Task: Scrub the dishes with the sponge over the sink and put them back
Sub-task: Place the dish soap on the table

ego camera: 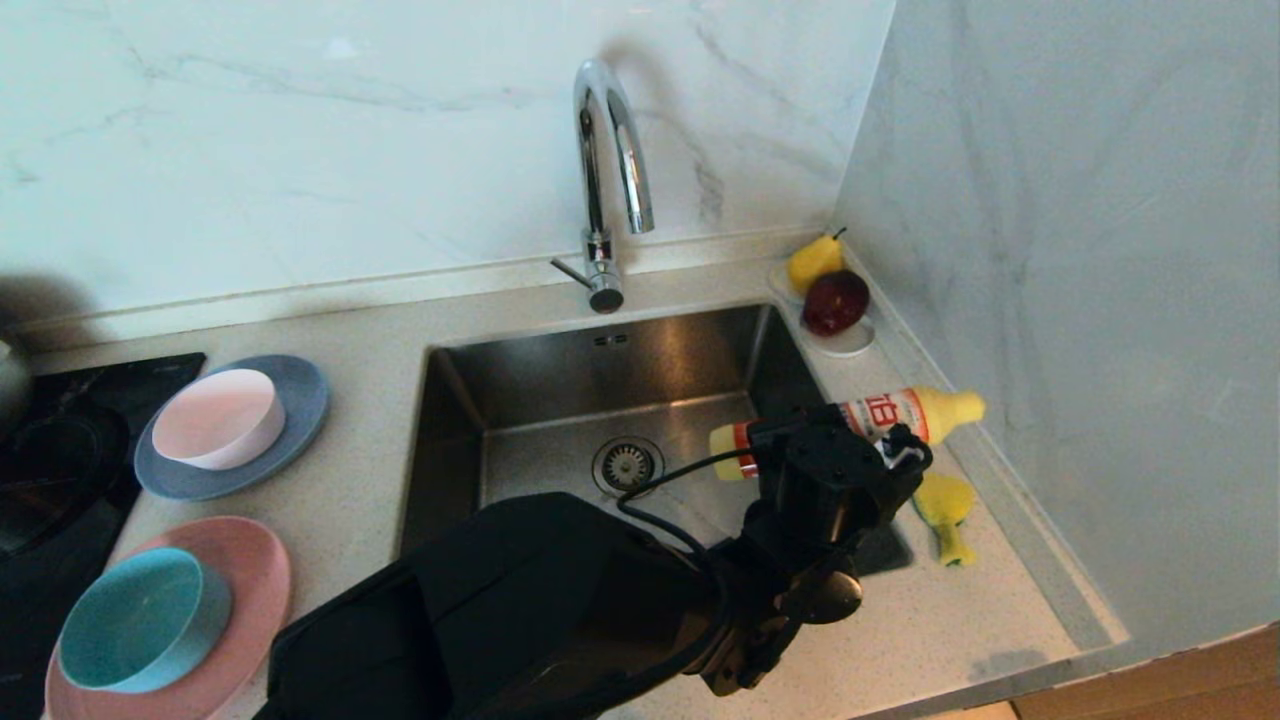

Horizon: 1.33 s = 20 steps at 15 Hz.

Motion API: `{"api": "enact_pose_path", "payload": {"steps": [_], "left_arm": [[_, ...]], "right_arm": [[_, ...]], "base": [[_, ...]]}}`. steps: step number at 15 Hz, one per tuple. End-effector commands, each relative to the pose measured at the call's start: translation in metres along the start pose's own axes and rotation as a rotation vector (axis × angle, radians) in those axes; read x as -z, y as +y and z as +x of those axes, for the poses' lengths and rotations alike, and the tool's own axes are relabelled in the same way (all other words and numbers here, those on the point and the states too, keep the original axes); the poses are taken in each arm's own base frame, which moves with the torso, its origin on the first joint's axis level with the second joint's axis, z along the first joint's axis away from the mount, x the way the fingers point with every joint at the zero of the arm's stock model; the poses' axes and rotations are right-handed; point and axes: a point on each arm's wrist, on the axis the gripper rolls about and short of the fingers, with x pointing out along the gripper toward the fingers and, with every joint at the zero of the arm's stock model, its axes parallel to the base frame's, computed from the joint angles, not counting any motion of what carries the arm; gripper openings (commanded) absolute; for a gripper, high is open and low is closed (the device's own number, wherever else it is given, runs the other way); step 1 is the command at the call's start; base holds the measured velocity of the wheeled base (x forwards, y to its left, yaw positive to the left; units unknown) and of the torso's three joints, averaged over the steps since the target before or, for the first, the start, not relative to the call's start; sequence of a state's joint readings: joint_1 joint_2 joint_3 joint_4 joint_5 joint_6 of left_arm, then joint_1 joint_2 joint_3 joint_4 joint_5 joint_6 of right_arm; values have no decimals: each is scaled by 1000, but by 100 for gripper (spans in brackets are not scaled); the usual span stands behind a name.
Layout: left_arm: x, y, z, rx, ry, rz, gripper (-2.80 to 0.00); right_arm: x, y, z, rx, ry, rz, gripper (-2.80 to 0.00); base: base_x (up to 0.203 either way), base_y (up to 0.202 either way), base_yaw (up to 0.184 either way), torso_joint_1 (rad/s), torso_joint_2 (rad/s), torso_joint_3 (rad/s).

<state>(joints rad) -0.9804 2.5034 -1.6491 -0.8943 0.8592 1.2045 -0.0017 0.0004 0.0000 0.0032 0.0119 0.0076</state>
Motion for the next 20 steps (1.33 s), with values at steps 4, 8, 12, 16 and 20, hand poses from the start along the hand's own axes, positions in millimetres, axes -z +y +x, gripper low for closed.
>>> {"api": "enact_pose_path", "payload": {"steps": [4, 8, 12, 16, 20], "left_arm": [[-14, 43, -2, -39, -95, -192, -280], [-26, 71, 0, -79, -162, -365, -280], [-39, 107, 4, -120, -206, -556, -280], [-40, 153, -7, -71, -218, -674, -280], [-40, 197, -23, -81, -285, -788, -280]], "right_arm": [[0, 0, 0, -1, -1, 0, -280], [0, 0, 0, -1, -1, 0, -280], [0, 0, 0, -1, -1, 0, -280], [0, 0, 0, -1, -1, 0, -280], [0, 0, 0, -1, -1, 0, -280]], "base": [[0, 0, 0, 0, 0, 0], [0, 0, 0, 0, 0, 0], [0, 0, 0, 0, 0, 0], [0, 0, 0, 0, 0, 0], [0, 0, 0, 0, 0, 0]]}}
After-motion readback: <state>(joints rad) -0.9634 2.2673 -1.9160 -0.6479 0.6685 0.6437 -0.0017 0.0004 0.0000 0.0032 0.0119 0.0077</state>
